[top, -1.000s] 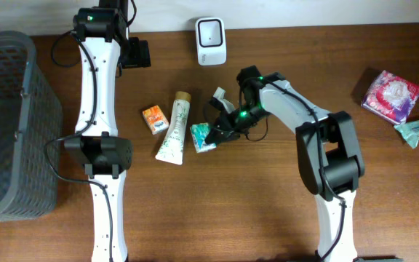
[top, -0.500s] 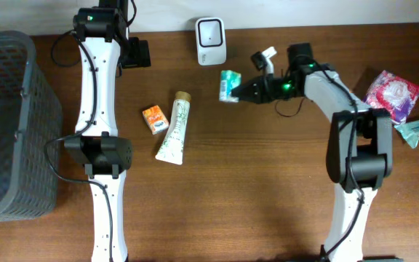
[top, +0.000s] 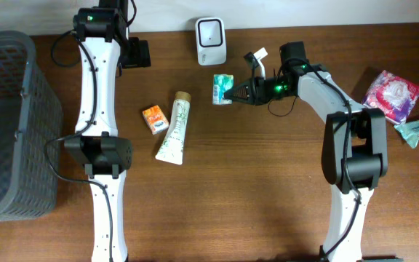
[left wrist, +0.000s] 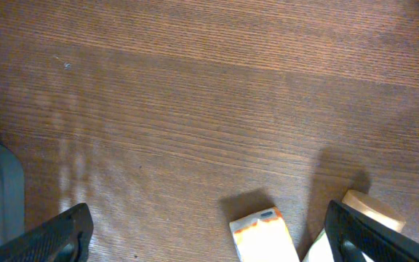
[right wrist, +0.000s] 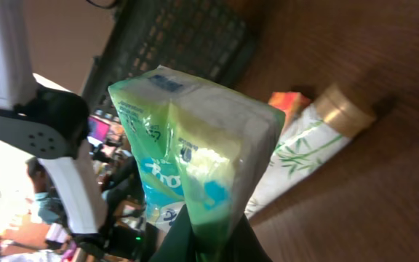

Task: Scan the item barcode
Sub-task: 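Hold the small pack in front of the scanner window, then carry the small pack to the right edge and release it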

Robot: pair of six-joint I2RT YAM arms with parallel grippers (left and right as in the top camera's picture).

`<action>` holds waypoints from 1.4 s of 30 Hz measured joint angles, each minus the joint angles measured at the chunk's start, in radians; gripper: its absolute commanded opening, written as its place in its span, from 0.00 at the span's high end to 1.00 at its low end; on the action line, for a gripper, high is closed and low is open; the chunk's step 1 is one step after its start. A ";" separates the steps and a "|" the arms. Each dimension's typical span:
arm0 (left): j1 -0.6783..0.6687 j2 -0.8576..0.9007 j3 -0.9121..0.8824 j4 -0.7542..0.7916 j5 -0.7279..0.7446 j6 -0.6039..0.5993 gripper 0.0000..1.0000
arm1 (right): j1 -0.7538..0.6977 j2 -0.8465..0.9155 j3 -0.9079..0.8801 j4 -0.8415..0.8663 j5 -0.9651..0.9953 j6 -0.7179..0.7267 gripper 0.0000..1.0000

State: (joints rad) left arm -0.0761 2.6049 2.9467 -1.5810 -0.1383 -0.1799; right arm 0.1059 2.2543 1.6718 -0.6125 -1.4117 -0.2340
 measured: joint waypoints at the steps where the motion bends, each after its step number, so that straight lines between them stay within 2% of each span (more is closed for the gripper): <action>1: 0.000 0.000 0.000 0.000 0.000 0.000 0.01 | 0.000 0.000 0.000 0.000 0.010 -0.006 0.96; 8: 0.000 0.000 0.000 0.000 0.000 0.000 0.01 | 0.000 0.000 0.000 -0.003 0.013 0.001 0.96; 9: 0.000 0.000 0.000 0.000 0.000 0.000 0.01 | 0.001 0.000 0.000 -0.003 0.063 0.034 0.96; 11: 0.000 0.000 0.000 0.000 0.000 0.000 0.01 | 0.013 -0.002 0.002 -0.060 0.276 0.129 0.96; 14: 0.000 0.000 0.000 0.000 0.000 0.000 0.01 | 0.076 -0.002 0.043 -0.204 0.628 0.175 0.96; 16: 0.000 0.000 0.000 -0.001 0.000 0.000 0.01 | 0.132 -0.003 0.171 -0.311 0.864 0.180 0.96; 17: 0.000 0.000 0.000 0.001 0.000 0.000 0.01 | 0.164 -0.005 0.284 -0.337 1.047 0.182 0.96; 18: 0.000 0.000 0.000 0.000 0.000 0.000 0.01 | 0.181 -0.008 0.336 -0.315 1.182 0.181 0.96; 19: 0.000 0.000 0.000 -0.001 0.000 0.000 0.01 | 0.199 -0.008 0.377 -0.209 1.352 0.170 0.96; 20: 0.000 0.000 0.000 -0.002 0.000 0.000 0.01 | 0.210 -0.010 0.381 -0.120 1.438 0.125 0.96; 23: 0.000 0.000 0.000 0.000 0.000 0.000 0.01 | 0.224 0.006 0.384 0.167 1.558 -0.058 0.96; 24: 0.000 0.000 0.000 -0.001 0.000 0.000 0.01 | 0.224 0.029 0.383 0.294 1.569 -0.088 0.96; 26: 0.000 0.000 0.000 0.000 0.000 0.000 0.01 | 0.230 0.105 0.385 0.444 1.572 -0.176 0.96; 29: 0.000 0.000 0.000 0.000 0.000 0.000 0.01 | 0.264 0.172 0.385 0.516 1.551 -0.367 0.96; 32: 0.000 0.000 0.000 0.000 0.000 0.000 0.01 | 0.289 0.186 0.385 0.542 1.535 -0.444 0.96; 35: 0.000 0.000 0.000 0.000 0.000 0.000 0.01 | 0.290 0.186 0.385 0.547 1.536 -0.458 0.96; 37: 0.000 0.000 0.000 0.000 0.000 0.000 0.01 | 0.290 0.186 0.385 0.548 1.569 -0.426 0.96; 38: 0.000 0.000 0.000 0.000 0.000 0.000 0.01 | 0.285 0.185 0.385 0.556 1.609 -0.294 0.96; 39: 0.000 0.000 0.000 0.000 0.000 0.000 0.01 | 0.281 0.185 0.385 0.556 1.629 -0.225 0.96; 40: 0.000 0.000 0.000 0.000 0.000 0.000 0.01 | 0.260 0.179 0.385 0.529 1.656 -0.067 0.96; 42: 0.000 0.000 0.000 0.001 0.000 0.000 0.01 | 0.183 0.133 0.385 0.417 1.671 0.147 0.96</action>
State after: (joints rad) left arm -0.0761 2.6049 2.9467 -1.5803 -0.1383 -0.1799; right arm 0.2886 2.3871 2.0567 -0.1959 0.2592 -0.0868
